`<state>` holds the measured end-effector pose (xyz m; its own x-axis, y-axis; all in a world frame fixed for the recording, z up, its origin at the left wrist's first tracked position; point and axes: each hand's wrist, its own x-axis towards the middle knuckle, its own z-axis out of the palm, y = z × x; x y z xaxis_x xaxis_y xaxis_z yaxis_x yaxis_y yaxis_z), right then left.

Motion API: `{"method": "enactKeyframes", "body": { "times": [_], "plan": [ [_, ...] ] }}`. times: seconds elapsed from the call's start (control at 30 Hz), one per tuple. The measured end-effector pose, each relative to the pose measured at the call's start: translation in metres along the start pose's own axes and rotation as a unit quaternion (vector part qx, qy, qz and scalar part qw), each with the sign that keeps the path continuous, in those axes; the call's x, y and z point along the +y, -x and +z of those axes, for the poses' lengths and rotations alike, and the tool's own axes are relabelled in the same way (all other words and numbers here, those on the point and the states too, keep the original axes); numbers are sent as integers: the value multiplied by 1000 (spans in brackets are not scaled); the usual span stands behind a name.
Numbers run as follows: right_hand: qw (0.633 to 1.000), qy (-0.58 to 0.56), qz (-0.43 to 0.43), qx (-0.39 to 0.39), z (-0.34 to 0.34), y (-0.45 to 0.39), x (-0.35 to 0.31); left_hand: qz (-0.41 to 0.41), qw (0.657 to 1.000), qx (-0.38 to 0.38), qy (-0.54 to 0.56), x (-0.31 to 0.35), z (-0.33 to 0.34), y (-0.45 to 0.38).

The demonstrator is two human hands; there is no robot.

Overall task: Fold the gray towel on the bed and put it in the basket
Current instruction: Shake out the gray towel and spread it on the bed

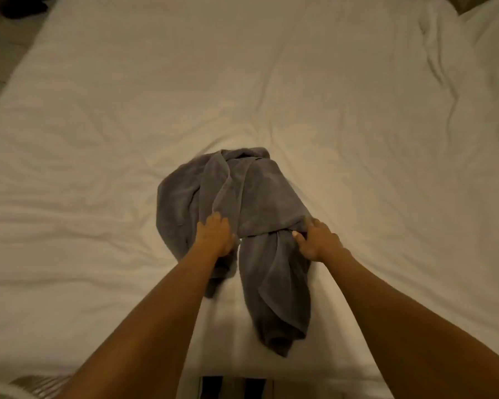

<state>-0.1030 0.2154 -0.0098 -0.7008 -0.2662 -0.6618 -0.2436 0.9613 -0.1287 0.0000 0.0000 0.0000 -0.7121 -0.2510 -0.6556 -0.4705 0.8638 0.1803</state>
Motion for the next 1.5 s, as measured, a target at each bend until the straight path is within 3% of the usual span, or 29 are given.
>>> {"method": "enactKeyframes", "body": {
  "times": [0.47, 0.8, 0.97, 1.17, 1.37, 1.5],
  "plan": [
    [994, 30, -62, 89, -3, -136, -11, 62, 986, 135, 73, 34, 40, -126],
    [987, 30, -86, 130, -16, -198, -34, -36, 972, 233, -22, 28, 34, -175],
    [972, 4, -141, 189, -30, -216, -58, -87, 964, 247, -55, 20, 39, -185],
    [948, -12, -215, 234, -26, -236, -92, -76, 958, 271, -45, 9, 45, -187],
    [957, 9, -198, 214, -13, -239, -107, -64, 969, 240, -1, 4, 48, -174],
    [953, 12, -166, 253, -2, -227, -107, -66, 972, 227, 15, 1, 45, -162]
  ]
}}
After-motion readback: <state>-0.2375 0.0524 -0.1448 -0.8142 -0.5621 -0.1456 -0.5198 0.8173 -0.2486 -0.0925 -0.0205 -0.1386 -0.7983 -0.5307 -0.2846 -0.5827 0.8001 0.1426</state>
